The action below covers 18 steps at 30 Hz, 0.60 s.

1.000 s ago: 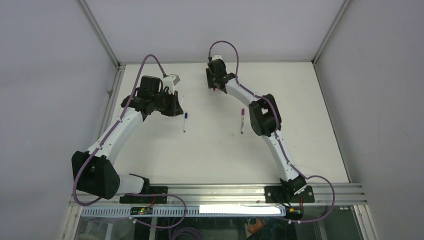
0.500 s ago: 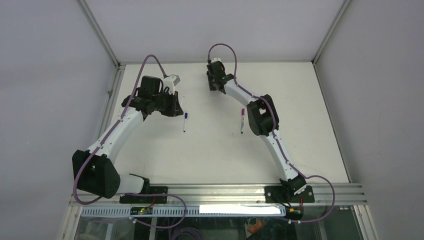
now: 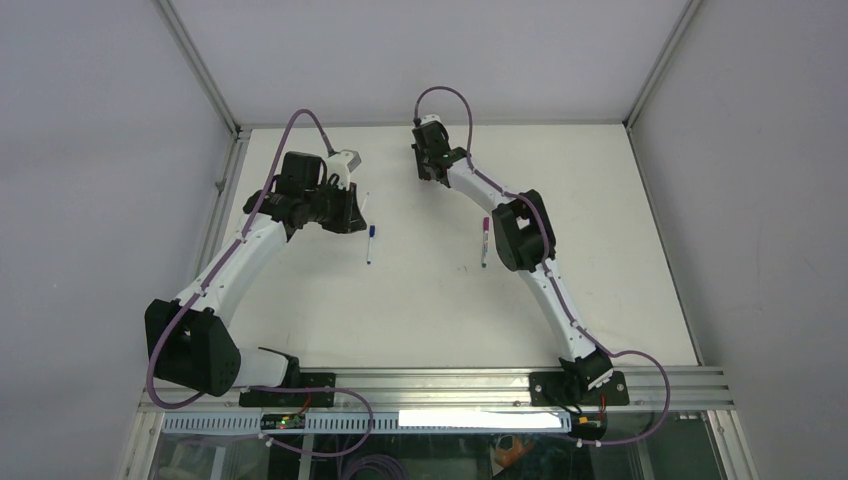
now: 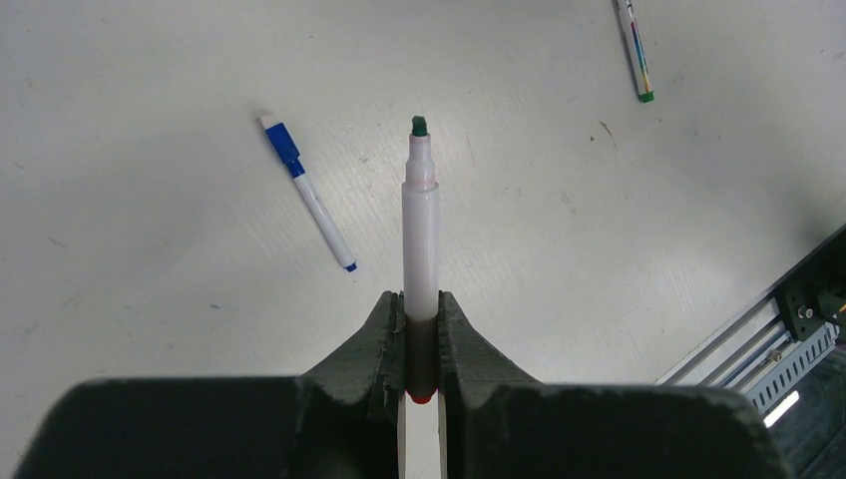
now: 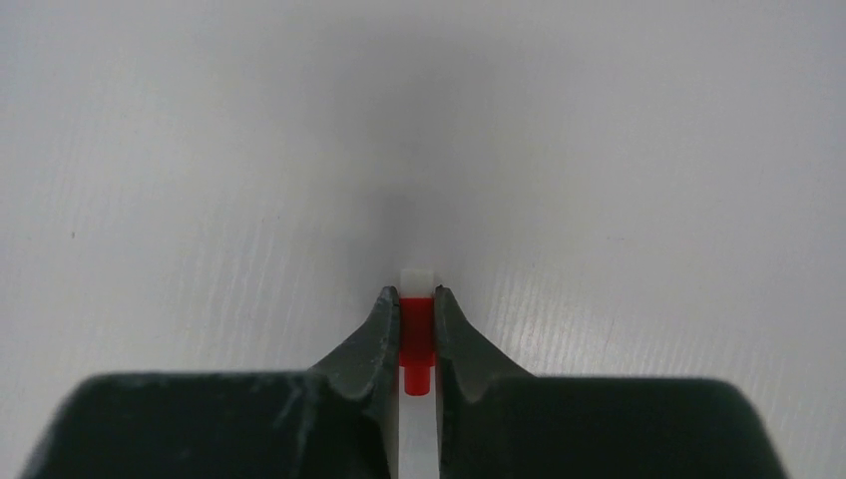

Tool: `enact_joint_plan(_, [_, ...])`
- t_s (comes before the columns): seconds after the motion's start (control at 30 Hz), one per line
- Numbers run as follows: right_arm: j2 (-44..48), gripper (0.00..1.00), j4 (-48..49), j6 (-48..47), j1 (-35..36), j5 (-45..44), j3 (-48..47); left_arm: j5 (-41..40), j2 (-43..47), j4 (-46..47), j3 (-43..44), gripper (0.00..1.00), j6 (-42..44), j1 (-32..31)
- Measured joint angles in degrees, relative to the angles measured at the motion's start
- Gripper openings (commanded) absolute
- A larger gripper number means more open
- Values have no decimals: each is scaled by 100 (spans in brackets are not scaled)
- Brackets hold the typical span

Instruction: Insert the pens into the pen caps

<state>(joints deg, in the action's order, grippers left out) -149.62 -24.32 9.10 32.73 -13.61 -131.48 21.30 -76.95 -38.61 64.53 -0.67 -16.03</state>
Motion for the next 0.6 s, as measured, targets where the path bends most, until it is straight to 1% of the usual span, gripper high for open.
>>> enact_joint_plan(0.03, [-2,1,-2,4,0,2,-2,-2,0,0,0,0,7,0])
enact_joint_plan(0.27, [33,0,96,15,-2,2,94,-2,0,0,0,0,11,0])
enact_joint_plan(0.33, [282,0,435,22,-13,22,597,-7,0,0,0,0,13,0])
enact_joint_plan(0.4, [669,0,752,26,-22,83,1311,-20,0,0,0,0,11,0])
enact_joint_plan(0.53, [1604,0,1399,101,-52,243,2879,-20,2,-2,0,0,13,-2])
enact_joint_plan(0.6, [2179,0,1910,205,-72,339,3764,-20,7,-2,0,0,13,-2])
